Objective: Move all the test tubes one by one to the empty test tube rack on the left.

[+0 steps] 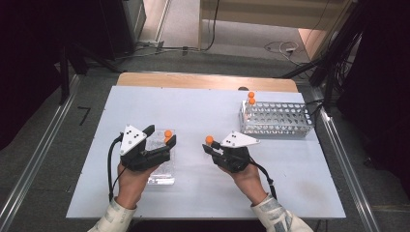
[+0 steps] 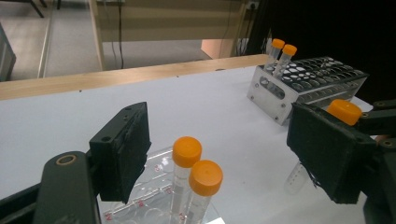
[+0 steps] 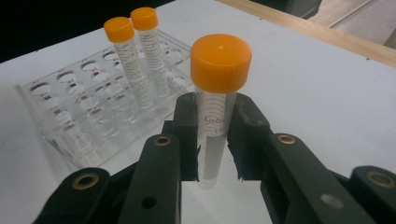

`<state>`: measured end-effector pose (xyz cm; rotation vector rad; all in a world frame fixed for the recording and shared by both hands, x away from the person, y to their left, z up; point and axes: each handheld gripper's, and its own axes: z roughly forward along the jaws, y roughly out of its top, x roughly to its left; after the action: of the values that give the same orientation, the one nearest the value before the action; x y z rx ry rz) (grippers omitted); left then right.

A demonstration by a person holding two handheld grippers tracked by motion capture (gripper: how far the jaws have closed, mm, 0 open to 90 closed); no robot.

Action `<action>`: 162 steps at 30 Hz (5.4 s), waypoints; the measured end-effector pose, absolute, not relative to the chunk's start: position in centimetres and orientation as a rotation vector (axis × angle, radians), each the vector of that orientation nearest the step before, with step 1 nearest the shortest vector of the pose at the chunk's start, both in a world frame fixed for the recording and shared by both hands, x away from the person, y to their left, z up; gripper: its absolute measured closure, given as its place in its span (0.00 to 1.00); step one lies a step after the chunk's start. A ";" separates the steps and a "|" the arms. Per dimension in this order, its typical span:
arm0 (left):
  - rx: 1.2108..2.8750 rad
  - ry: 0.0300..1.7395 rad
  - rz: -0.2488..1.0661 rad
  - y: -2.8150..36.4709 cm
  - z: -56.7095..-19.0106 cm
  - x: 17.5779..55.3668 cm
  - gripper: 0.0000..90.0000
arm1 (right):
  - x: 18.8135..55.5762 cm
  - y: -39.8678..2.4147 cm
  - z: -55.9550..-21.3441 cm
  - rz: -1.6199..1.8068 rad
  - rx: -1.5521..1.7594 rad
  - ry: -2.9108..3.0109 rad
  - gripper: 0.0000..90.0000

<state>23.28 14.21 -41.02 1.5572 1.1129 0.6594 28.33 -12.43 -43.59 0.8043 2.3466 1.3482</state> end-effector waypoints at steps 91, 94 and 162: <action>1.592 1.033 0.551 15.5 -39.4 22.2 0.77 | 26.3 -9.6 -44.4 1.329 0.724 2.483 0.20; 1.598 1.042 0.564 15.6 -39.5 22.3 0.77 | 26.3 -9.6 -44.4 1.329 0.726 2.483 0.20; 1.582 1.150 0.653 14.6 -41.7 21.9 0.26 | 30.7 -15.0 -43.2 1.182 0.991 2.180 0.27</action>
<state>21.94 14.65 -41.71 1.5817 1.1497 0.6533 30.68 -15.02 -43.18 0.9908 2.1801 1.1818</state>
